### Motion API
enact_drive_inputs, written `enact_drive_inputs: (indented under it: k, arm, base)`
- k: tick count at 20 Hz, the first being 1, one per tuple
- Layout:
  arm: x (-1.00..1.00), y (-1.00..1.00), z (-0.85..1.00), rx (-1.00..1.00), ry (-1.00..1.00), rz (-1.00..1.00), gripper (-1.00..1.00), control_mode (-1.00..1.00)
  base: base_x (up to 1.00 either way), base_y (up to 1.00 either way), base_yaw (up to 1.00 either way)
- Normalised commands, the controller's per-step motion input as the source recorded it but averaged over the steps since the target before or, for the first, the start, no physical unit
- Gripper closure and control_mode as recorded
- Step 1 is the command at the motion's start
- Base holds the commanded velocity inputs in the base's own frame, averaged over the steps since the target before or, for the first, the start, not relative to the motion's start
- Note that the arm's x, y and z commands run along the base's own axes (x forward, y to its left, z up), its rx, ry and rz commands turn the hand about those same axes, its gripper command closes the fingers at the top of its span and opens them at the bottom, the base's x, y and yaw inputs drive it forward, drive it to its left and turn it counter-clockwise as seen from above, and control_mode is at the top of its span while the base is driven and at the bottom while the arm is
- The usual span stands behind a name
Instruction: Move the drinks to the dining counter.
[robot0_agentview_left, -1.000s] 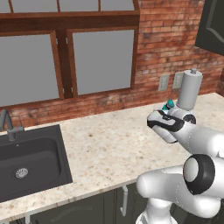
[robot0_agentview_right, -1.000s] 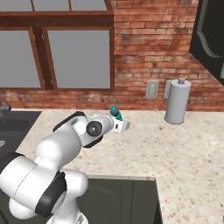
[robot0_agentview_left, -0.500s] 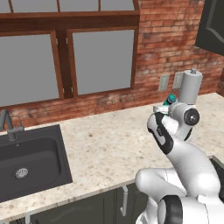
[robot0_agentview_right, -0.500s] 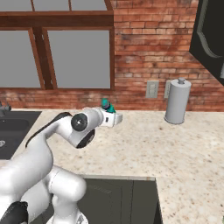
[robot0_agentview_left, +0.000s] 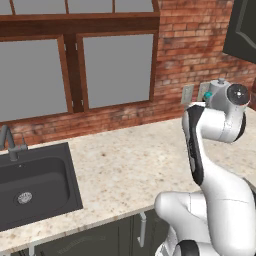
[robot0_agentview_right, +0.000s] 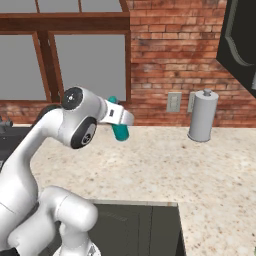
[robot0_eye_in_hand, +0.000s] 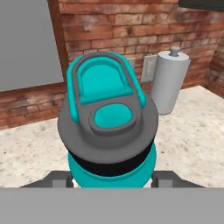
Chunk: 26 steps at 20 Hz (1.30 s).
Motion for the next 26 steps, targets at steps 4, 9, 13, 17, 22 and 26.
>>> enact_drive_inputs:
  k: [4, 9, 13, 17, 22, 26]
  arm:
    - [-0.07, 0.00, 0.00, 0.00, 0.00, 0.00, 1.00, -1.00]
    - [-0.48, 0.04, 0.00, -0.03, -0.20, 0.00, 1.00, -1.00]
    - [-0.58, 0.02, 0.00, -0.04, -0.33, 0.00, 1.00, -1.00]
    - [0.00, 0.00, 0.00, 0.00, 0.00, 0.00, 1.00, -1.00]
    - [0.00, 0.00, 0.00, 0.00, 0.00, 0.00, 1.00, 1.00]
    - [0.00, 0.00, 0.00, 0.00, 0.00, 0.00, 1.00, 1.00]
  base:
    - [0.00, 0.00, 0.00]
    - [0.00, 0.00, 0.00]
    - [0.00, 0.00, 0.00]
    - [0.00, 0.00, 0.00]
    - [-0.73, 0.37, 0.05]
    - [-0.84, 0.98, 0.15]
